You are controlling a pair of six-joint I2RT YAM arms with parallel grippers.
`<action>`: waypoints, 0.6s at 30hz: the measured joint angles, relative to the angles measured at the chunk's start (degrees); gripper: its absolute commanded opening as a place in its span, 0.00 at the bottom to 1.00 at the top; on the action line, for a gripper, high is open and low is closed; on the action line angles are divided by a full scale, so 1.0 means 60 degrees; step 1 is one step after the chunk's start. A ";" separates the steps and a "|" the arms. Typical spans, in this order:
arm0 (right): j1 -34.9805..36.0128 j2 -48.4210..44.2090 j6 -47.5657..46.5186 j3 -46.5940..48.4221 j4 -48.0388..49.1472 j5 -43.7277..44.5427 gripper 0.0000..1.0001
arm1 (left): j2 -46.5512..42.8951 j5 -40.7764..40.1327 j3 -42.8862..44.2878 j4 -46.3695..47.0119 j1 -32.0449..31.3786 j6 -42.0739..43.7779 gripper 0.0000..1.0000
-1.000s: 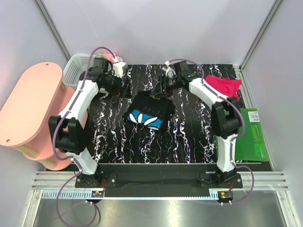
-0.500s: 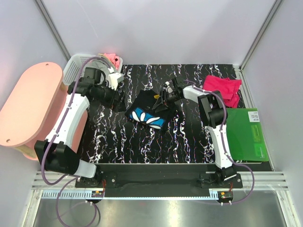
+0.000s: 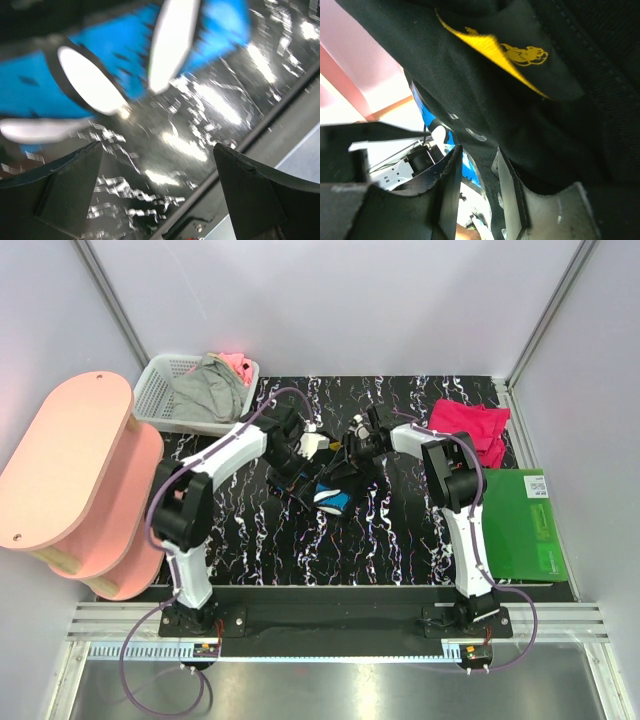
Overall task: Fold and stack the t-shirts
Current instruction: Fold the tshirt
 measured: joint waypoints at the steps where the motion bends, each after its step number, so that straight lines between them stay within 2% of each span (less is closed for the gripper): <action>1: -0.0007 -0.0029 0.0022 -0.0055 0.0022 0.0011 0.43 | 0.0284 -0.0025 0.0102 0.0055 0.0011 -0.0069 0.99; 7: -0.0051 -0.0182 0.0109 -0.0357 0.0193 0.0015 0.41 | 0.1494 -0.0153 0.0940 0.0106 0.0033 -0.0506 0.99; 18: -0.0120 -0.0448 0.0266 -0.0933 0.0586 0.0084 0.37 | 0.1679 0.0816 0.1803 -0.0080 0.0076 -0.0980 0.99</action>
